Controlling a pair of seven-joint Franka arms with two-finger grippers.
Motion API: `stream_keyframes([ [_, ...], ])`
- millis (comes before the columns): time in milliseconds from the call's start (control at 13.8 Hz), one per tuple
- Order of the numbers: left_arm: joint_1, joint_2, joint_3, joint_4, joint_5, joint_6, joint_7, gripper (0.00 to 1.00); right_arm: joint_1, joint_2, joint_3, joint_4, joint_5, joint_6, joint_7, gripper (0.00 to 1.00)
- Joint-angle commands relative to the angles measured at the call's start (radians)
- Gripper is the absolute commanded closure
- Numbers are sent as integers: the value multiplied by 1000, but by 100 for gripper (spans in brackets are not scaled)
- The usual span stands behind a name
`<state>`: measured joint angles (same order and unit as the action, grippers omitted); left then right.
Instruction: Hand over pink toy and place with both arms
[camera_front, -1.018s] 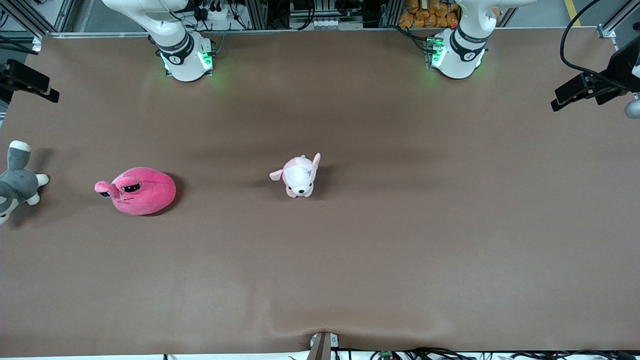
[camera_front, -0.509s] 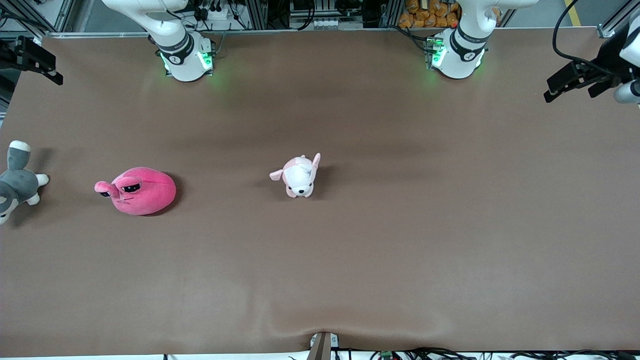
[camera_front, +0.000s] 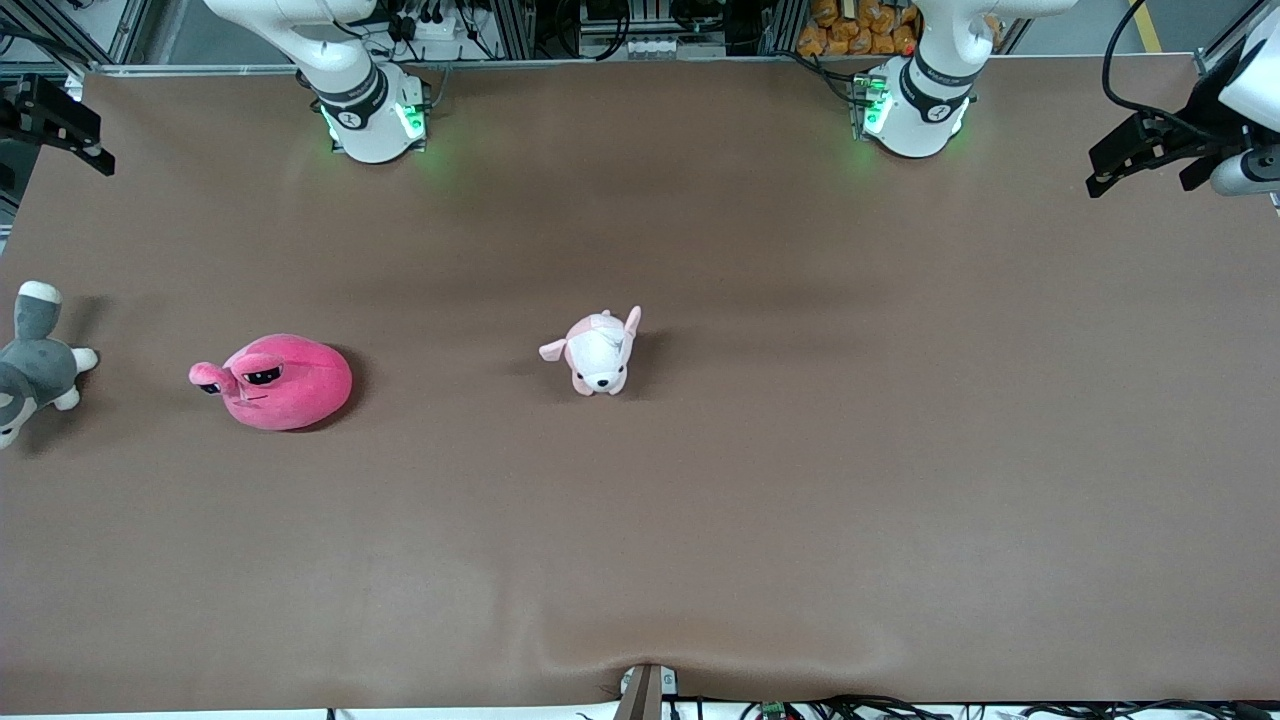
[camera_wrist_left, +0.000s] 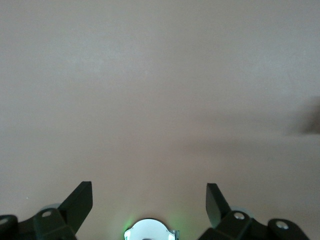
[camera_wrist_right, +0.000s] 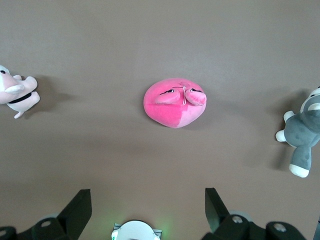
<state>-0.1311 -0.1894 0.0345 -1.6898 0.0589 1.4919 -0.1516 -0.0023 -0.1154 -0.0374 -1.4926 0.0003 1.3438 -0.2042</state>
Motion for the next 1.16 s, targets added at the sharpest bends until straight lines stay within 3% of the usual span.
stream_keyframes([
  [0,-4,-7,-2,-18,24,19,12,0,13,19,-1,34,-26,-18,8,0],
  [218,-5,19,-2,11,24,16,12,0,8,19,-2,34,-23,-37,127,0],
  [509,-1,59,8,64,21,16,9,0,15,19,-1,34,-19,-37,137,0],
  [1091,7,76,8,62,16,16,18,0,10,19,-1,29,-20,-38,137,0],
])
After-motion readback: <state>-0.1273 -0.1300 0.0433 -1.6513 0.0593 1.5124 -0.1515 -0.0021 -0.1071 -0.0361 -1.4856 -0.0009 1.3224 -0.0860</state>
